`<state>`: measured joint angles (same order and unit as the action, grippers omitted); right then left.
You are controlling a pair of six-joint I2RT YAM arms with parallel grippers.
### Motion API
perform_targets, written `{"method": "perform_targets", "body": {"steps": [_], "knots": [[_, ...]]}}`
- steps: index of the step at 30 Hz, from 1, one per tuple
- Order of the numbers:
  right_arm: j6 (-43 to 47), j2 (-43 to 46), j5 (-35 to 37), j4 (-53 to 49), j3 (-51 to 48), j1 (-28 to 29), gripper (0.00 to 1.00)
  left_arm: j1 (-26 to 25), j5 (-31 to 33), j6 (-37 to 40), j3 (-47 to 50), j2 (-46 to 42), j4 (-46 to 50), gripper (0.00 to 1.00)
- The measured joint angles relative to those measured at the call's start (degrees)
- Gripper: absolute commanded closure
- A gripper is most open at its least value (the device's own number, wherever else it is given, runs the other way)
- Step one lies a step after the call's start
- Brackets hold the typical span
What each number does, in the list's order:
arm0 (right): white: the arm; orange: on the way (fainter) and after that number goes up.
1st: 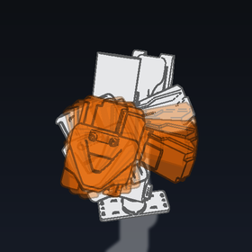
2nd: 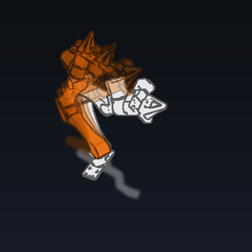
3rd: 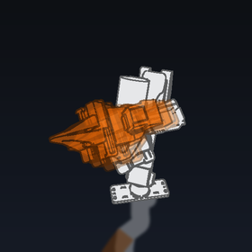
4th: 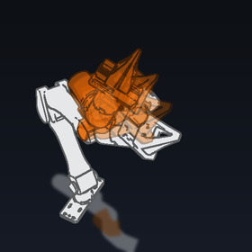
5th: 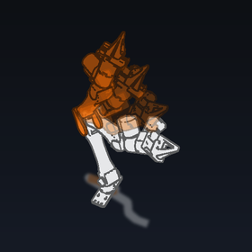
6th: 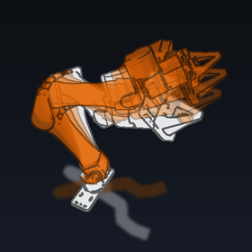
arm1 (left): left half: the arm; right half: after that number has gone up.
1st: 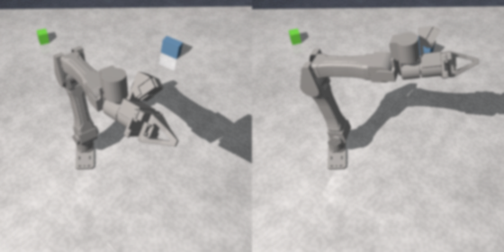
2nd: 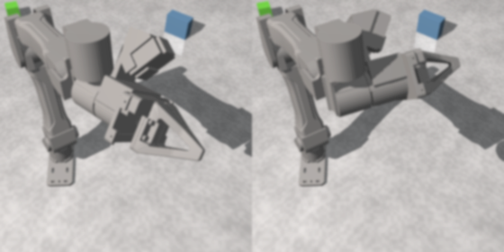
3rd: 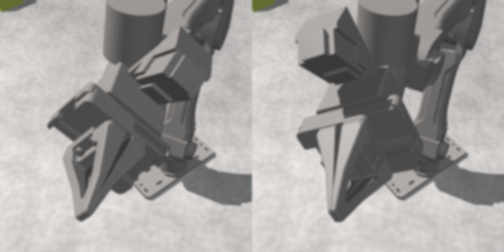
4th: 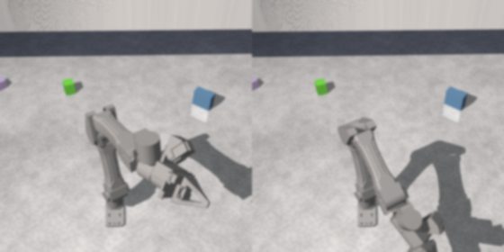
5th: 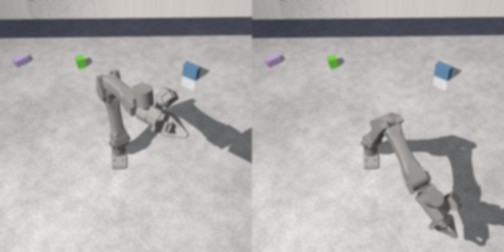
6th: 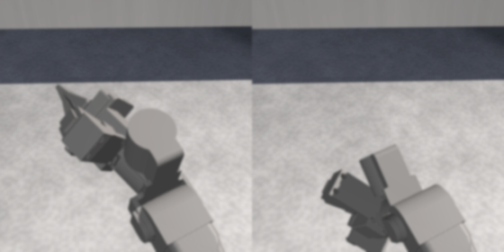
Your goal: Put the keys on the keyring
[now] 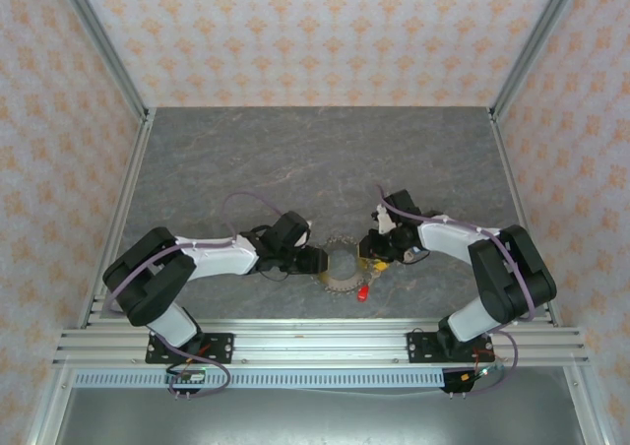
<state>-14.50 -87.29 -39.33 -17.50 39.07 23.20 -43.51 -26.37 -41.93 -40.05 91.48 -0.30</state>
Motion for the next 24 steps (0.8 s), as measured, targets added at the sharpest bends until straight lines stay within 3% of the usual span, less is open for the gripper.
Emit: {"method": "perform_targets", "body": {"steps": [13,24], "knots": [[-3.48,1.33,-4.35,7.41,-4.42,-1.66,0.83,0.04,1.75,1.36,-3.41,2.34,4.66,0.65],[-6.21,3.30,-9.46,12.59,-7.45,-3.30,0.76,1.79,-0.31,1.90,-3.74,2.69,5.27,0.67]]}}
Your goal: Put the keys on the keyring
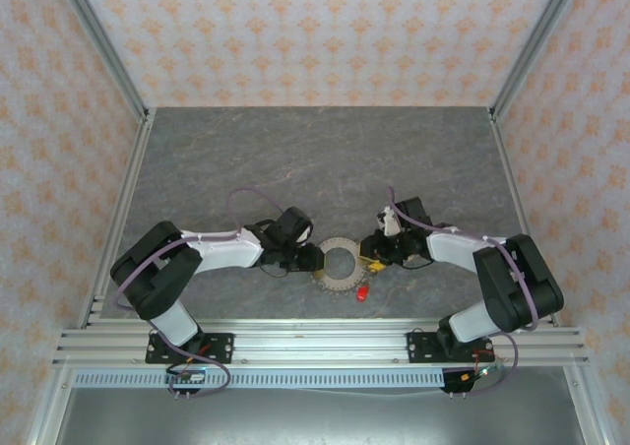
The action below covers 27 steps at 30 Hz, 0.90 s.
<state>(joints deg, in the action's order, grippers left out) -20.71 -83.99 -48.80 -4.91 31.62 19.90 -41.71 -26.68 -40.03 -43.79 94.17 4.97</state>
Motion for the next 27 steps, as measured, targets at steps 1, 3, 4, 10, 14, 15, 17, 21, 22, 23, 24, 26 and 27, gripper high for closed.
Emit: {"method": "perform_targets", "body": {"steps": [1,3,4,10,14,15,17,21,22,23,24,26,27], "knots": [[-0.39,0.00,-0.42,0.57,-0.07,-0.09,0.76,0.15,-0.24,0.09,-0.02,0.02,0.00,0.67],[-0.74,-0.17,-0.79,1.46,-0.13,-0.24,0.77,0.31,-0.48,0.57,-0.04,0.09,0.02,0.67],[-0.96,-0.37,-0.85,1.77,-0.13,-0.24,0.77,0.46,-0.70,0.85,-0.11,0.11,0.09,0.67],[-1.16,-2.23,-1.46,3.04,-0.13,-0.46,0.80,1.29,-2.12,1.62,-0.42,0.50,0.44,0.67],[-0.59,-3.10,-1.36,3.43,-0.13,-0.52,0.92,2.08,-2.19,2.51,-0.70,0.79,0.26,0.67],[-0.57,-3.19,-1.38,3.52,-0.13,-0.63,0.92,2.12,-2.29,2.60,-0.76,0.83,0.31,0.66],[-0.72,-3.23,-1.36,3.67,-0.13,-0.85,0.95,2.14,-2.32,2.62,-0.85,0.85,0.42,0.66],[-1.66,-2.58,-1.33,4.20,-0.17,-0.87,1.00,2.54,-2.29,2.97,-1.03,0.83,0.37,0.54],[-2.12,-2.03,-1.38,4.44,-0.17,-0.87,1.00,2.75,-2.16,3.15,-1.22,0.79,0.28,0.50],[-2.60,-1.49,-1.42,4.72,-0.17,-0.90,1.00,2.97,-1.73,3.21,-1.27,0.61,-0.07,0.47],[-3.39,-0.83,-1.44,5.18,-0.17,-1.01,1.00,3.30,-0.96,3.19,-1.27,0.24,-0.33,0.42],[-5.27,0.55,-1.60,6.21,-0.35,-1.40,1.00,4.22,1.33,3.15,-1.27,-0.63,-0.46,0.38],[-6.38,1.25,-1.57,6.84,-0.57,-1.68,1.00,4.87,2.49,2.84,-1.11,-1.27,-0.48,0.37]]}}
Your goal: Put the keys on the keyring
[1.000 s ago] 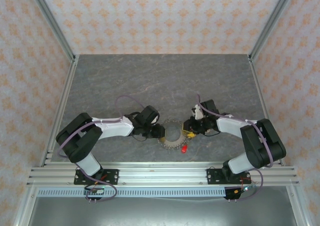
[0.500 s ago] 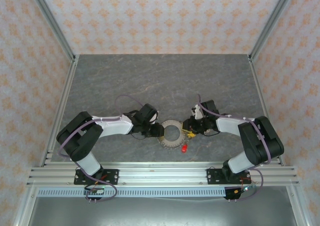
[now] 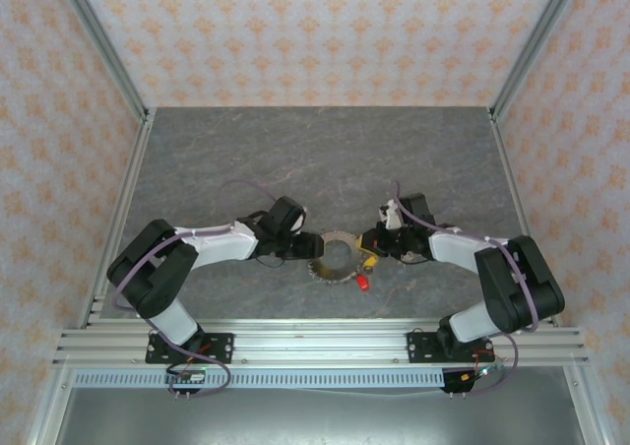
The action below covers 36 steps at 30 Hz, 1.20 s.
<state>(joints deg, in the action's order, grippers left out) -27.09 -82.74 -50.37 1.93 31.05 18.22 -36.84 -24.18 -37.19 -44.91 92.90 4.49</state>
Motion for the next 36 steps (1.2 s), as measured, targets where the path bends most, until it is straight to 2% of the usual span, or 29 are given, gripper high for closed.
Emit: {"method": "perform_targets", "body": {"steps": [5,10,17,22,29,36], "knots": [[-5.77,2.32,1.09,3.74,-1.66,-0.70,1.00,1.60,3.91,-2.80,1.64,-5.38,-0.20,0.29],[-13.38,2.47,2.73,9.49,-4.46,-0.70,1.00,1.60,4.07,-10.14,5.38,-9.40,-4.81,0.29],[-22.45,2.45,4.68,16.24,-6.62,-0.70,1.00,1.60,3.37,-20.15,9.90,-9.90,-11.15,0.28],[-25.86,2.47,5.62,19.12,-6.99,-0.70,1.00,0.81,2.05,-25.24,10.05,-7.61,-18.05,0.32],[-28.89,3.13,6.29,21.33,-8.33,-0.70,1.00,-1.07,1.90,-29.05,9.68,-2.69,-22.73,0.36],[-30.34,4.98,7.34,22.21,-8.48,-0.70,1.00,-1.62,1.81,-32.81,9.27,0.35,-28.74,0.50]]}}
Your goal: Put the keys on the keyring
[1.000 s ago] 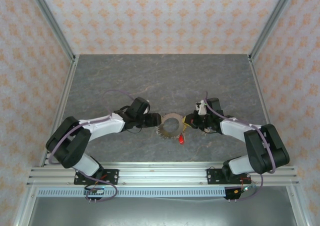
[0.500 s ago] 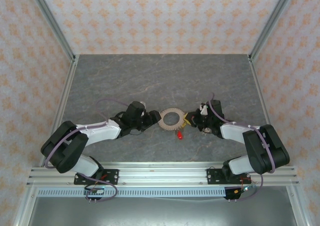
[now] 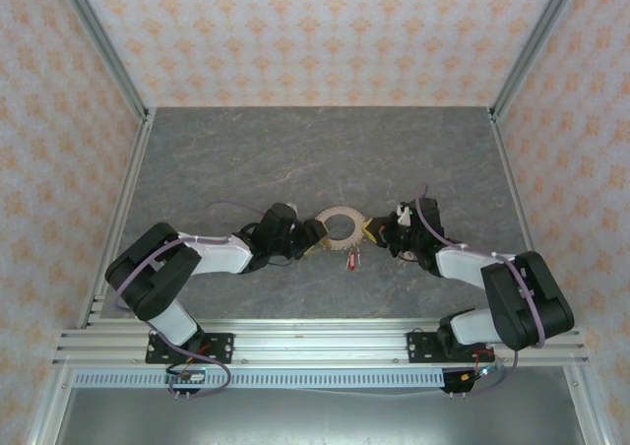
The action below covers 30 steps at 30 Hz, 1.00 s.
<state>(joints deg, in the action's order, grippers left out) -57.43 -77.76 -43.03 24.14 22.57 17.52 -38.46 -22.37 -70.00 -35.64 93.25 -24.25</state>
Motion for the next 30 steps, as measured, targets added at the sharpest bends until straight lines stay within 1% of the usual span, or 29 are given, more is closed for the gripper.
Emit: {"method": "perform_targets", "body": {"steps": [5,7,12,15,18,21,26,28,30], "knots": [[-0.44,0.28,0.24,0.42,-0.24,0.00,1.00,-0.20,-0.17,-1.14,-0.61,0.79,-2.40,0.60],[-0.50,0.37,0.31,0.44,-0.35,-0.15,1.00,-0.17,-0.02,-1.46,-0.72,0.79,-2.67,0.67],[-0.68,1.25,0.83,0.44,-0.42,-0.44,1.00,-0.17,0.33,-1.79,-0.74,0.76,-3.17,0.76],[-0.68,1.97,1.25,0.31,-0.61,-0.48,0.98,-0.17,0.42,-1.57,-0.81,0.35,-3.45,0.86],[-0.68,2.86,1.68,0.26,-1.05,-0.76,0.96,-0.17,0.76,-0.85,-1.18,-1.25,-3.41,0.92],[-0.66,4.33,1.68,0.48,-1.11,-0.85,0.95,-0.17,1.14,-0.20,-1.44,-3.17,-2.97,0.92],[-0.66,6.08,1.73,0.90,-1.11,-0.98,0.95,-0.17,1.68,0.90,-1.81,-4.39,-3.06,0.75],[-0.66,6.88,1.70,1.09,-1.11,-0.98,0.95,-0.17,1.70,1.20,-1.84,-4.39,-3.08,0.74],[-0.66,7.74,1.70,1.22,-1.11,-0.98,0.94,-0.17,1.66,1.31,-1.84,-4.39,-3.30,0.76]]}}
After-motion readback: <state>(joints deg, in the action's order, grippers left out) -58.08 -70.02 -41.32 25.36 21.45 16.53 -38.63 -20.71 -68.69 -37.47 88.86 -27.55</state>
